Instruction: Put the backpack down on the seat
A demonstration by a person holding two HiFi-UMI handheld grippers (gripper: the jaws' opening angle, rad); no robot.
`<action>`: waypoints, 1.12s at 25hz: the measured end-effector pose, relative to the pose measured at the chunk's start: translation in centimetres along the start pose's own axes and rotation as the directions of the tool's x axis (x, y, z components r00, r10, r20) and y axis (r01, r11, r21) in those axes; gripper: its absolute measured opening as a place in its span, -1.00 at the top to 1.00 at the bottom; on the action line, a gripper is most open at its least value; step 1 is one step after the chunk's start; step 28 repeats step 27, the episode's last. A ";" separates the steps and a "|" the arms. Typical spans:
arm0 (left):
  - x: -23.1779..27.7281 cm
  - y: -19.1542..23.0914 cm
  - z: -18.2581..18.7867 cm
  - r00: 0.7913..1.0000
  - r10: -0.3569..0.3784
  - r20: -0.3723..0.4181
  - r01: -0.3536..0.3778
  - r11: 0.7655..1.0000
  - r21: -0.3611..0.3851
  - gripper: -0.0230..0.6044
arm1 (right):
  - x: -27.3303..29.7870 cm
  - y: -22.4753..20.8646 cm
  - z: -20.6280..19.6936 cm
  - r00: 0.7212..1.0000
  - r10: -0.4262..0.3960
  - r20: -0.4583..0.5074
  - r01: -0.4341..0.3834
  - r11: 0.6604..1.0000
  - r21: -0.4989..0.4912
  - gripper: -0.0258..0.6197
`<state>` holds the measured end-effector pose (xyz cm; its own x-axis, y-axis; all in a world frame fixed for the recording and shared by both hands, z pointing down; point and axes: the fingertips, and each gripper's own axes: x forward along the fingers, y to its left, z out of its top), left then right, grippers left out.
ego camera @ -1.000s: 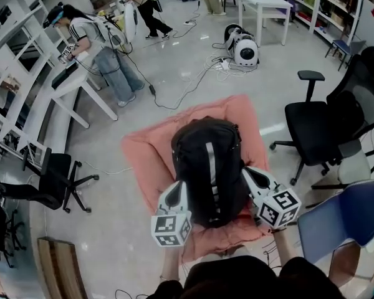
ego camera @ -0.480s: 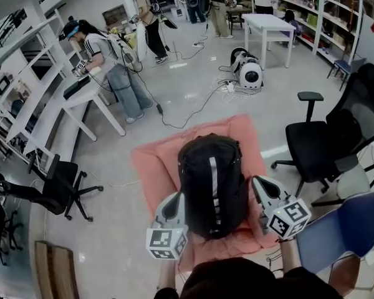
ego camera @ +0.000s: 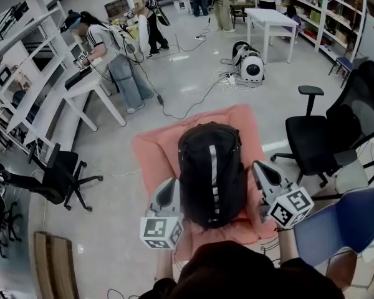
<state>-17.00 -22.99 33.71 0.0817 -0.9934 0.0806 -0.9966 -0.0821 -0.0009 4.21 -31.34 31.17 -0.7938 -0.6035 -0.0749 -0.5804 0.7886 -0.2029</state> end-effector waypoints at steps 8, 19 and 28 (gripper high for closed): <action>-0.7 0.8 0.0 0.999 0.033 -0.009 -0.032 0.999 0.015 0.88 | -0.3 -0.6 -0.1 1.000 -0.022 -0.001 0.022 0.999 -0.029 0.88; -1.0 0.8 -0.8 0.998 0.046 -0.040 -0.045 0.999 0.025 0.88 | -0.9 -1.6 -1.1 0.998 -0.067 -0.013 0.066 0.997 -0.037 0.88; -0.8 0.4 -1.3 0.998 0.049 -0.050 -0.048 0.998 0.026 0.88 | -1.2 -2.1 -1.3 0.997 -0.081 -0.008 0.081 0.996 -0.029 0.88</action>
